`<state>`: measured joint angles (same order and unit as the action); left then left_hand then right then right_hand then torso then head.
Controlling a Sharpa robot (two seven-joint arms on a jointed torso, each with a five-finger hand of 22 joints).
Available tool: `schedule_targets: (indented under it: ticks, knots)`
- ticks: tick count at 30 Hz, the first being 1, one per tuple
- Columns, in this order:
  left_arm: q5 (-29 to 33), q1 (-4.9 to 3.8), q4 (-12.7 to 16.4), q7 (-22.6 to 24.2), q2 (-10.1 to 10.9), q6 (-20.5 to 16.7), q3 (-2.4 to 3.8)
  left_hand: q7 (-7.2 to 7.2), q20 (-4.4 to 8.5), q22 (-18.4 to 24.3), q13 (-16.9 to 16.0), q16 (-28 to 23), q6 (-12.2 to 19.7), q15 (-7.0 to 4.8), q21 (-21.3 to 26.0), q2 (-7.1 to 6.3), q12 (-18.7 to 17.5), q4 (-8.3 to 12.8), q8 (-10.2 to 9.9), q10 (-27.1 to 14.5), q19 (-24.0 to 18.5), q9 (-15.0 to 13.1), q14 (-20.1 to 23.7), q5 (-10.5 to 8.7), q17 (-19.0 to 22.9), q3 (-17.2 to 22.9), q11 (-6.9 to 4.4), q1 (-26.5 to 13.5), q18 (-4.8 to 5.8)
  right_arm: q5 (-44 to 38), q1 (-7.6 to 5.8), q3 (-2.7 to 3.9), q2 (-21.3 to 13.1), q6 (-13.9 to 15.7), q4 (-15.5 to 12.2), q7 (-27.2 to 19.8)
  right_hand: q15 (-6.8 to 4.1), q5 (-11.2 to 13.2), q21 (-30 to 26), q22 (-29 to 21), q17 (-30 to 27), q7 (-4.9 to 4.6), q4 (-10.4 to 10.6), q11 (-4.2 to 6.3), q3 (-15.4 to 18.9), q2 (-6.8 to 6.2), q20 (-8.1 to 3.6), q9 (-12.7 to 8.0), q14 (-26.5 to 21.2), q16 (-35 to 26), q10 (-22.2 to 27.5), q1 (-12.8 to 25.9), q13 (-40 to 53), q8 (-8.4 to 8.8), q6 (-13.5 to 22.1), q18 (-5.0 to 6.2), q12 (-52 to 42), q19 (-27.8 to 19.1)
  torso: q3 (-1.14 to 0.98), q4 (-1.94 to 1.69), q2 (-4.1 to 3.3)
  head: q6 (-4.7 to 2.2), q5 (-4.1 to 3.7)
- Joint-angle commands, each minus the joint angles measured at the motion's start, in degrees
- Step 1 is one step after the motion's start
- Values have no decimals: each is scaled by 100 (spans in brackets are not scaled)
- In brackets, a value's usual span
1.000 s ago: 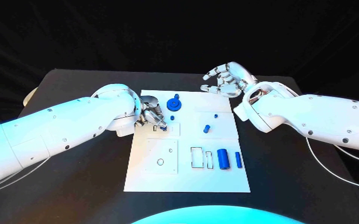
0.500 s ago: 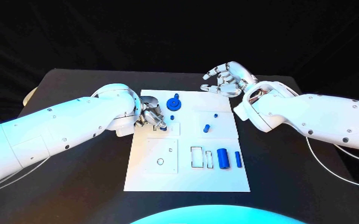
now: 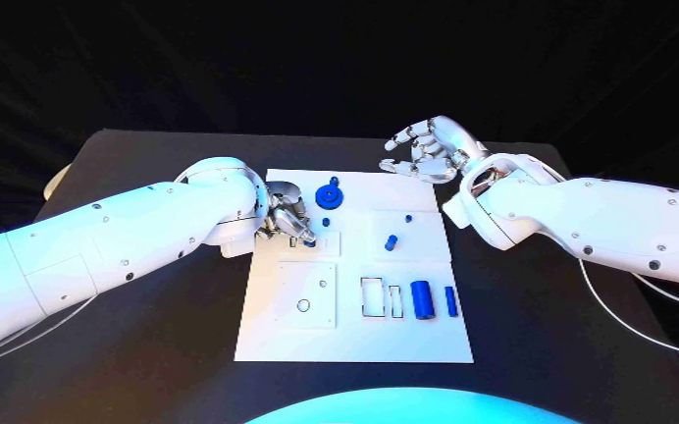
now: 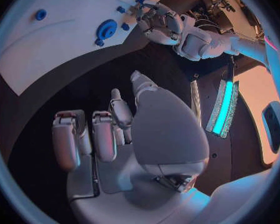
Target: Assemble the parts on the task board
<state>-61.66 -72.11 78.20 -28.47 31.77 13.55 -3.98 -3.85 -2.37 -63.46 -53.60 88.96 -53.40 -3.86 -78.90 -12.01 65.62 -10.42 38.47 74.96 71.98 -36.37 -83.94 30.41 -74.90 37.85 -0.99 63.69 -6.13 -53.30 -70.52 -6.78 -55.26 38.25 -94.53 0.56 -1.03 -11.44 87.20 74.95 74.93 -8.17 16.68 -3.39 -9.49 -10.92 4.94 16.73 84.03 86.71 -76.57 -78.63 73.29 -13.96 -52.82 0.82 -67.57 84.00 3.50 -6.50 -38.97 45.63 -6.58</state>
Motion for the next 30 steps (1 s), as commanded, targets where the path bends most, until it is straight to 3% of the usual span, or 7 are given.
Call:
schedule_targets:
  ticks: [1,13,30]
  knots:
    - [19,7,-14,0,-35,152,-3,44,16,-5,5,16,-70,-42,-32,-4,-18,1322,1,19,34,6,-546,20,-1303,1288,-7,37,28,-15,4,1,-5,-47,-12,-20,14,3,-20,1365,1000,0,-3,8,21,-4,18,-5,463,-28,3,36,-6,17,36,-12,33,474,0,-2,-1,2,-7]
    - [186,4,-205,-42,-190,479,-10,43,17,2,13,9,-68,-41,-30,1,-26,1317,-4,17,29,5,-541,19,-1286,1286,-6,35,27,-15,3,1,-12,-48,-19,-30,13,1,-30,1361,995,1,-3,9,22,-4,17,-6,462,-32,6,36,-13,17,36,-10,41,471,-5,0,1,25,4]
    - [292,5,-346,-48,-339,493,-42,72,16,-14,-155,35,-117,-44,-27,79,90,1194,-4,156,32,-39,-559,-6,-1347,1156,-23,-96,33,-15,3,1,-11,-46,-15,-36,13,1,-30,1361,995,1,-3,9,22,-4,17,-6,462,-32,6,36,-13,17,36,-10,41,471,-3,-4,3,49,-15]
